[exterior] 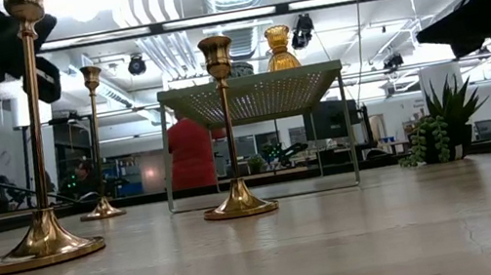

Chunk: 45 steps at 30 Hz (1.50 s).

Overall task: Stock candles on shelf
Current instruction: Put the yellow scented candle and aligned it with the other white green scented candle on the shelf

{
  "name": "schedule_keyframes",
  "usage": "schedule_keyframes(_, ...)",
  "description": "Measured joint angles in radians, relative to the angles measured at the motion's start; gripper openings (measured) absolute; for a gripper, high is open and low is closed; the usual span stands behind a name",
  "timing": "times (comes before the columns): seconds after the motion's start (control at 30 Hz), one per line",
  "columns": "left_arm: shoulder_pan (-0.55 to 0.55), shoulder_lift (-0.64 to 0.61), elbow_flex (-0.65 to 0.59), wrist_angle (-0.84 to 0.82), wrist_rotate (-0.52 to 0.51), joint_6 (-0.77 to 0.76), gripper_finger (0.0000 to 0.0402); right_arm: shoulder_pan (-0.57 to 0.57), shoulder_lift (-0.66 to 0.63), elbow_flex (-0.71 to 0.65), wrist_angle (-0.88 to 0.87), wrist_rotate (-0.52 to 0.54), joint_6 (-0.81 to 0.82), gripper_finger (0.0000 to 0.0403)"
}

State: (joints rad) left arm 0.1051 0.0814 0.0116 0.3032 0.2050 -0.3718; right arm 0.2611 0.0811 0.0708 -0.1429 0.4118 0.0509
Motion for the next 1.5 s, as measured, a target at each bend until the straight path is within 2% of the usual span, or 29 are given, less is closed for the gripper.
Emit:
schedule_keyframes(0.13,0.001,0.001,0.006,0.037,-0.138,-0.117,0.0022,0.0,0.0,0.0,0.0,0.0,-0.001,0.0008)
schedule_keyframes(0.3,-0.015,0.025,0.05,-0.021,-0.108,-0.201,0.0053,0.0,0.0,0.0,0.0,0.0,0.0,0.0008)
schedule_keyframes(0.43,-0.022,0.052,0.092,-0.032,-0.104,-0.221,0.0113,0.0,0.0,0.0,0.0,0.0,-0.001,0.0008)
schedule_keyframes(0.6,-0.021,0.082,0.098,-0.042,-0.168,-0.231,0.0216,0.0,0.0,0.0,0.0,0.0,0.0,0.0008)
schedule_keyframes(0.73,-0.022,0.104,0.099,-0.042,-0.151,-0.228,0.0288,0.0,0.0,0.0,0.0,0.0,0.0,0.0008)
schedule_keyframes(0.83,-0.023,0.105,0.117,-0.041,-0.111,-0.198,0.0323,0.0,0.0,0.0,0.0,0.0,-0.001,0.0008)
schedule_keyframes(0.97,-0.04,0.11,0.187,-0.157,-0.101,-0.168,0.0334,0.0,0.0,0.0,0.0,0.0,-0.001,0.0008)
schedule_keyframes(1.17,-0.085,0.156,0.399,-0.635,-0.113,-0.13,0.033,0.0,0.0,0.0,0.0,0.0,0.0,0.0008)
schedule_keyframes(1.3,-0.117,0.225,0.506,-0.923,-0.154,-0.19,0.033,0.0,0.0,0.0,0.0,0.0,-0.001,0.0008)
schedule_keyframes(1.37,-0.132,0.272,0.525,-0.98,-0.167,-0.214,0.033,0.0,0.0,0.0,0.0,0.0,-0.001,0.0008)
schedule_keyframes(1.5,-0.164,0.371,0.526,-0.976,-0.167,-0.231,0.033,0.0,0.0,0.0,0.0,0.0,0.0,0.0008)
